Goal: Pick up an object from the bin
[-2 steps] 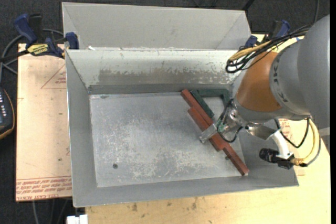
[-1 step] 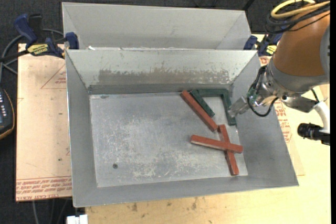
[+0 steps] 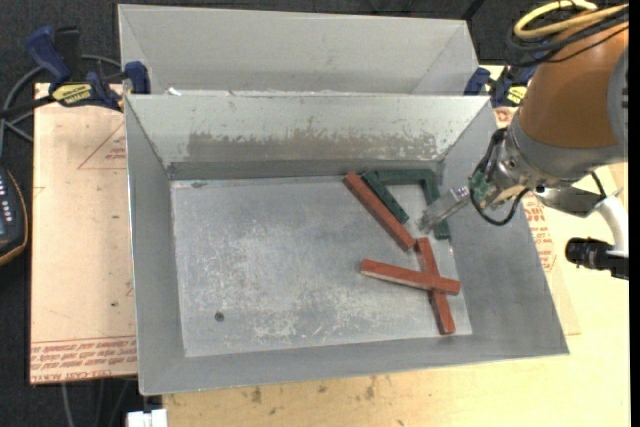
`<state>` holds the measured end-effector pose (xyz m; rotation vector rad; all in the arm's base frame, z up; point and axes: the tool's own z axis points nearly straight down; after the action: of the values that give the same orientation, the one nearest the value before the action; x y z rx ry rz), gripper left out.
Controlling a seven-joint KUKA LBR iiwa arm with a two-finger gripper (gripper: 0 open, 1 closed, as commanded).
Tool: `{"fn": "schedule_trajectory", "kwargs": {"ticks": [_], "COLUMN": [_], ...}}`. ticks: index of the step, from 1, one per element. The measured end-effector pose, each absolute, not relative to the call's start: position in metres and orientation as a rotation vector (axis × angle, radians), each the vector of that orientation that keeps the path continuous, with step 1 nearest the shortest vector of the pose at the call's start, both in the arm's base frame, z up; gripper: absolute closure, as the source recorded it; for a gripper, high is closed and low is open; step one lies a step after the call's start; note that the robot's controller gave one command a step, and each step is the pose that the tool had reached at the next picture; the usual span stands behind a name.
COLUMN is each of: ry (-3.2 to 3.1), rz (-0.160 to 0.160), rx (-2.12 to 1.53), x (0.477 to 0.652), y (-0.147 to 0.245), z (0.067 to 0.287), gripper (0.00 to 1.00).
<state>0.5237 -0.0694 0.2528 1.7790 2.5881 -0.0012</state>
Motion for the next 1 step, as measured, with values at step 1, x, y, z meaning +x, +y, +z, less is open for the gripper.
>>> {"fn": "schedule_trajectory", "kwargs": {"ticks": [1], "ry": [2.7], "rz": [-0.005], "rx": [1.625], "x": [0.4936], "y": [-0.0342], "z": [0.0741], "gripper": [0.0]}}
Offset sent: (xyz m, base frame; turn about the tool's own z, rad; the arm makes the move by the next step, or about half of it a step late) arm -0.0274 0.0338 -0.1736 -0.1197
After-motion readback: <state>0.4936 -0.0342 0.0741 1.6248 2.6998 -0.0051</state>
